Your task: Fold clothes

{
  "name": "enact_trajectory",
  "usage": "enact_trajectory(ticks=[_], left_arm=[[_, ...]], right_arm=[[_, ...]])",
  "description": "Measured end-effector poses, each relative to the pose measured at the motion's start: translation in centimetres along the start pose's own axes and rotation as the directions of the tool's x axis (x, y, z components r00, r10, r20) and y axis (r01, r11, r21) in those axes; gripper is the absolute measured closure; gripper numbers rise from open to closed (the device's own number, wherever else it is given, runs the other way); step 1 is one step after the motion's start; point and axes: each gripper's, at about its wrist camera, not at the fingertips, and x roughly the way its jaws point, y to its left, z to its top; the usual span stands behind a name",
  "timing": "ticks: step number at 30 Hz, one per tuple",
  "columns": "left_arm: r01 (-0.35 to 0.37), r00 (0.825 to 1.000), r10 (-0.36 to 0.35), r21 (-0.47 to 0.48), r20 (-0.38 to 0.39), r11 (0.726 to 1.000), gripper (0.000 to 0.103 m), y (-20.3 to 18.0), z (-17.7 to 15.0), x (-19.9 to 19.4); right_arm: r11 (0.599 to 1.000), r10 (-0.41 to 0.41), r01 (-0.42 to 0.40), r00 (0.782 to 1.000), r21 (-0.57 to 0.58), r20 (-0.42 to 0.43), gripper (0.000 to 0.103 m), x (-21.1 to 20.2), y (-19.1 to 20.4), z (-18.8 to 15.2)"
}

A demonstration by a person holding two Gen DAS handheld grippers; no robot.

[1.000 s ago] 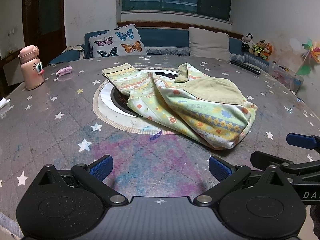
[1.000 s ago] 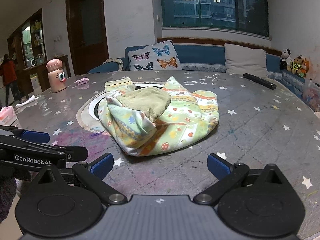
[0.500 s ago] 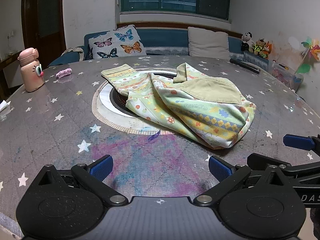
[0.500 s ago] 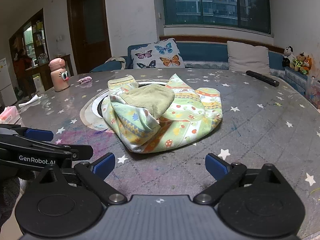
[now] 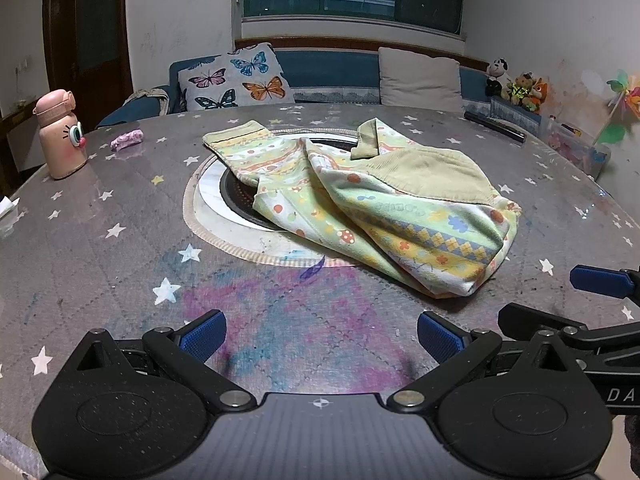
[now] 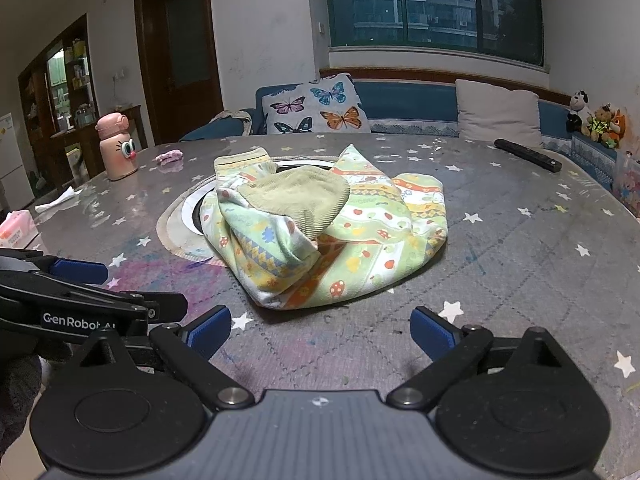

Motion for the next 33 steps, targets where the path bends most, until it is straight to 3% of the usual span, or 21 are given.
enact_trajectory(ticks=[21, 33], left_arm=[[-0.022, 1.000, 0.022, -0.002, -0.004, 1.000, 0.000, 0.6, 1.9, 1.6], [-0.031, 0.998, 0.032, -0.020, 0.058, 0.999, 0.002, 1.9, 6.1, 2.3]], right_arm=[[1.000, 0.018, -0.018, 1.000, 0.008, -0.014, 0.006, 1.8, -0.8, 1.8], [0.998, 0.055, -0.055, 0.998, 0.020, 0.011, 0.018, 3.1, -1.6, 4.6]])
